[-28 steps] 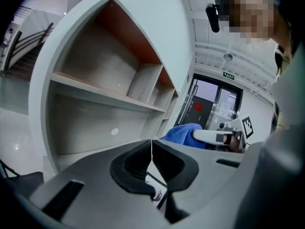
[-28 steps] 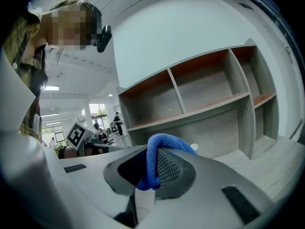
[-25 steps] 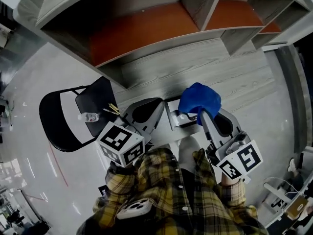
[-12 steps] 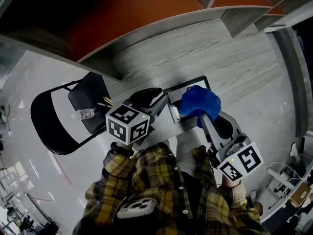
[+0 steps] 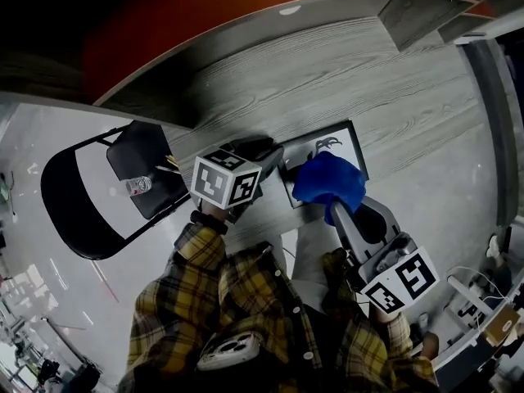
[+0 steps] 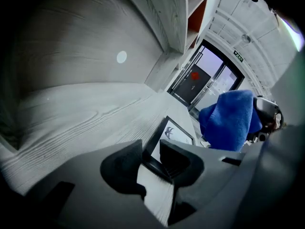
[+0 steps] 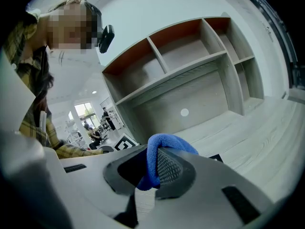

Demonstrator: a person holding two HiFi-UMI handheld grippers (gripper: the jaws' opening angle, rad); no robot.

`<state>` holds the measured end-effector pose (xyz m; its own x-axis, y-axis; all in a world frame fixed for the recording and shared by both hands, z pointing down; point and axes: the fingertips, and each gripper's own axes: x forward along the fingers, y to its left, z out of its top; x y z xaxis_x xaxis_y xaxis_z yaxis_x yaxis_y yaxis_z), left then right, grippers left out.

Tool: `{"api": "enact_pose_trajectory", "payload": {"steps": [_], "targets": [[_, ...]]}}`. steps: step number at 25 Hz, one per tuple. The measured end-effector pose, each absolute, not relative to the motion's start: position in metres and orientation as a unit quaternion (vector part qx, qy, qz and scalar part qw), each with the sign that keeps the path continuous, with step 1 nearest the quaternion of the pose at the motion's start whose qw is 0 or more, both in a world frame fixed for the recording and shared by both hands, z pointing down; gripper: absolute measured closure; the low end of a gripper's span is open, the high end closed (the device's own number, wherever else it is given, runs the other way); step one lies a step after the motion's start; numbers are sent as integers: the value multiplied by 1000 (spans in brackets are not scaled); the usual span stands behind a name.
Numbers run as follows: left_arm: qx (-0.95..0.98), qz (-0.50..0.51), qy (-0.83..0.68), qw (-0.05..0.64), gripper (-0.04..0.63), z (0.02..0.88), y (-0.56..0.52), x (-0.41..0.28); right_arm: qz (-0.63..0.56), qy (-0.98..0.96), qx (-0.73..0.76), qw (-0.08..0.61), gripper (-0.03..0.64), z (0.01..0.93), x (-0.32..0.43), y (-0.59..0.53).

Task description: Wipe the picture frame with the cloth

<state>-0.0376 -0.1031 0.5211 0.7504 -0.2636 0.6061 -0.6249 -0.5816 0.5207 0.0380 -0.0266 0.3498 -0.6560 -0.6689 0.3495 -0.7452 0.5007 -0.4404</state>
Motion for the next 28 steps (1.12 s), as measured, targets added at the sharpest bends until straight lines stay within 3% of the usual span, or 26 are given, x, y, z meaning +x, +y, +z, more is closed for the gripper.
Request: {"api": "enact_pose_trajectory", "payload": {"steps": [16,21,28], "targets": [[841,314,-250,364,491,544,-100,-36,285,-870,384,120,570,392,22,-42],[839,308,-248,374,491,541,-100,-33,273,-874,356,188,569,437,-1,-62],[834,316,-237,384,491,548,-102,-35,199,-848,351,344,569,518,-20,-80]]}}
